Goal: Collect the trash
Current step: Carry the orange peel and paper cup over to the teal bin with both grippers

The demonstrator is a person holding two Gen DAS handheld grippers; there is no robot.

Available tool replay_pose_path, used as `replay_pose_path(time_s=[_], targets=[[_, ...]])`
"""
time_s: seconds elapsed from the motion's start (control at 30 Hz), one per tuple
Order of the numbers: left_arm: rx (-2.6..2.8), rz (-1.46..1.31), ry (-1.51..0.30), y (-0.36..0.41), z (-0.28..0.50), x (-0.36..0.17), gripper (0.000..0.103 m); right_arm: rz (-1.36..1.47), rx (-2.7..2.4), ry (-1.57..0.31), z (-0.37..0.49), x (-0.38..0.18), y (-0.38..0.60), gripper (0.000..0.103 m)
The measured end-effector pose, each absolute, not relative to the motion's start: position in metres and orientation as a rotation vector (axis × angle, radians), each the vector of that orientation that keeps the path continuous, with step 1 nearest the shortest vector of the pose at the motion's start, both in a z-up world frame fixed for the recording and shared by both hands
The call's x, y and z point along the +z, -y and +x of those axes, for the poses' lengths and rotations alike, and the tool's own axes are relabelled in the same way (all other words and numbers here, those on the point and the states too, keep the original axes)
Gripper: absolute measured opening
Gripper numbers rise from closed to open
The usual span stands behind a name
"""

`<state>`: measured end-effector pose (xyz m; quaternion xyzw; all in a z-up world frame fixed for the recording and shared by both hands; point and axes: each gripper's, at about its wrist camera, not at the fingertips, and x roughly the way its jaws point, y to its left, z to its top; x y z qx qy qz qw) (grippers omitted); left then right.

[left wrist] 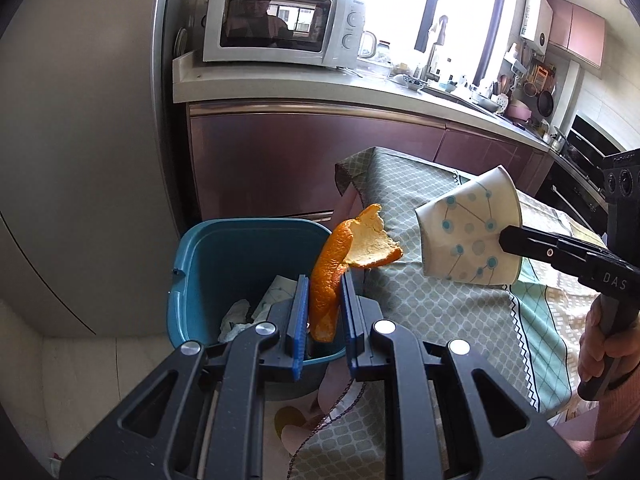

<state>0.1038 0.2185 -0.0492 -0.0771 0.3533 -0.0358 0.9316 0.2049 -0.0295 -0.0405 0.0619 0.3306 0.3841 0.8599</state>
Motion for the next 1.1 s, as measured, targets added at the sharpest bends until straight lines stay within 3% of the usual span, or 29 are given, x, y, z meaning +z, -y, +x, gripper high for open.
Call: replay_pose_path(time_s=[1.1], targets=[[0.008, -0.199, -0.818, -0.249, 0.127, -0.093, 0.016, 0.063, 0.873, -0.736, 0.236, -0.046, -0.037, 0.003]])
